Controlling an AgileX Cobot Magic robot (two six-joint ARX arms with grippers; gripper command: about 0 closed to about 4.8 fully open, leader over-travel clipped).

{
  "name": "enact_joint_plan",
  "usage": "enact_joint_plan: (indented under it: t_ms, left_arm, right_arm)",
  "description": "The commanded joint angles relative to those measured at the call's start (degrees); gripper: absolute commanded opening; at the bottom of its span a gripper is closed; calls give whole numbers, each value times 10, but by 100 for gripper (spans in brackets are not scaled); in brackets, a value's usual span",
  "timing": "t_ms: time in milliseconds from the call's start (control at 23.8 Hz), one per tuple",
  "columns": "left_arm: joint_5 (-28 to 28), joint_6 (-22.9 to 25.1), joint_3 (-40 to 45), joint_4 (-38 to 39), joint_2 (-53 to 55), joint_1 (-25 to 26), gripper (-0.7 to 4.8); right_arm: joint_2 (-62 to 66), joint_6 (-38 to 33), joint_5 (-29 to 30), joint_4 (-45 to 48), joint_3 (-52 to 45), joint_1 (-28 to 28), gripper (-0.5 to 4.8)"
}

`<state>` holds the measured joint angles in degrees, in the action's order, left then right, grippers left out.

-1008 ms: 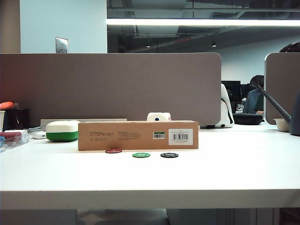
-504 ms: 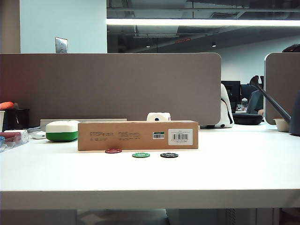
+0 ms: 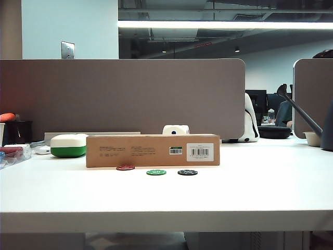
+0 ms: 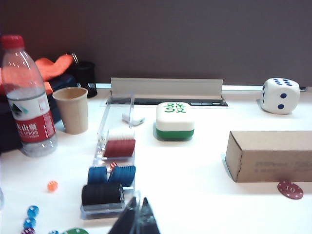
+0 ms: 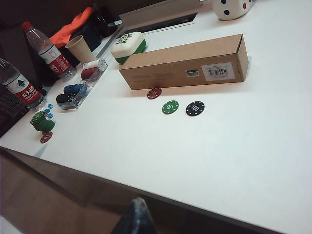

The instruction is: Push the chip with the lowest value in the row forward next to the rectangular box.

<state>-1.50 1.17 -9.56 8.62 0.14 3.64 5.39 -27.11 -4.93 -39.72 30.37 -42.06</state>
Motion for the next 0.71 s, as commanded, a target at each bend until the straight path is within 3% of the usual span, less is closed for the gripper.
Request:
enact_joint_plan:
  t_ms: [42,294,714]
  left_arm:
    - [-2,-24,31,-47,0,0,-5]
    - [-2,-72,58,-67,0,0,-5]
    - [2,-58,81,-80,0,-20,-5]
  right_arm:
    - [0,1,-1,9,1,0,-6]
    - [0,1,-1,9,1,1,-6]
    - [0,1,-1,9,1,1,-6]
